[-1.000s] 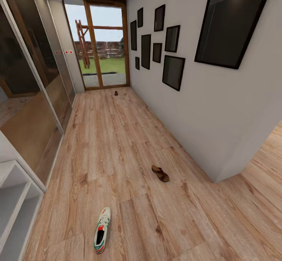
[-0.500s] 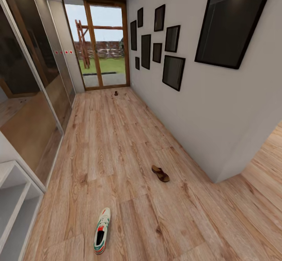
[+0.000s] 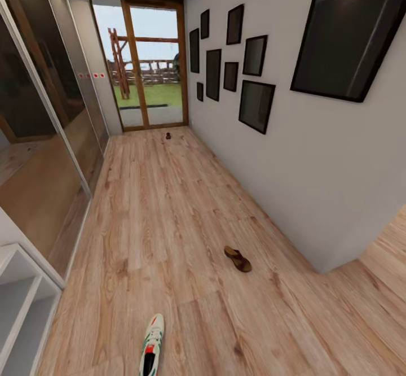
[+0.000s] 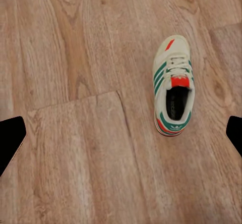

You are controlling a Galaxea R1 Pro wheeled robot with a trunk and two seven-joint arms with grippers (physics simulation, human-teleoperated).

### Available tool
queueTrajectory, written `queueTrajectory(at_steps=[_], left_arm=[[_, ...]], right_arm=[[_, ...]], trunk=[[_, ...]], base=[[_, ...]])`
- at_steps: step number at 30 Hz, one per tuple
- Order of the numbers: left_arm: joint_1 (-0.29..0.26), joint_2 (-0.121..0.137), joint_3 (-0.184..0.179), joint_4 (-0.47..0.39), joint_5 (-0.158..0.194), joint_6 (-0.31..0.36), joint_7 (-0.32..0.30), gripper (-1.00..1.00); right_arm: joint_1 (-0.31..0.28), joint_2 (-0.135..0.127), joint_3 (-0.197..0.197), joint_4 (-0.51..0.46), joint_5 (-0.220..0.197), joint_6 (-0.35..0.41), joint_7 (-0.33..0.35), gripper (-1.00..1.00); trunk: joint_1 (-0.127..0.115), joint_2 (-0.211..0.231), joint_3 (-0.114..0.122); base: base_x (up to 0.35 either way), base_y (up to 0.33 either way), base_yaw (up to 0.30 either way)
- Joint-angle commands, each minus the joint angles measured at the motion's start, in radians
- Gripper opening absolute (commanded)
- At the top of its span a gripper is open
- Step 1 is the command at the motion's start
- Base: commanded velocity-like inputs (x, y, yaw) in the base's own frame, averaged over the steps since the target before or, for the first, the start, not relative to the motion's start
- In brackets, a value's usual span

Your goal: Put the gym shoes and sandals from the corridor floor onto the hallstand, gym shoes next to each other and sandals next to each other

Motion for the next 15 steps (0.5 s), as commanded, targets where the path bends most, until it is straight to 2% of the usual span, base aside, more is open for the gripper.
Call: queueTrajectory(at_steps=[1,6,15], left_arm=[[-0.001,0.000,0.000,0.001,0.001,-0.003,0.002,1.00],[-0.001,0.000,0.000,0.001,0.001,-0.004,0.002,1.00],[-0.001,0.000,0.000,0.001,0.001,-0.004,0.002,1.00]], right_arm=[[0.000,0.000,0.000,0.000,0.000,-0.003,0.000,1.00],[0.000,0.000,0.000,0.000,0.000,-0.003,0.000,1.00],[0.000,0.000,0.000,0.000,0.000,-0.003,0.000,1.00]], trunk=[[0.000,0.000,-0.001],[0.000,0.000,-0.001],[0.000,0.000,-0.003]], base=[[0.187,0.118,0.000],[0.101,0.064,0.000],[0.024,0.015,0.023]])
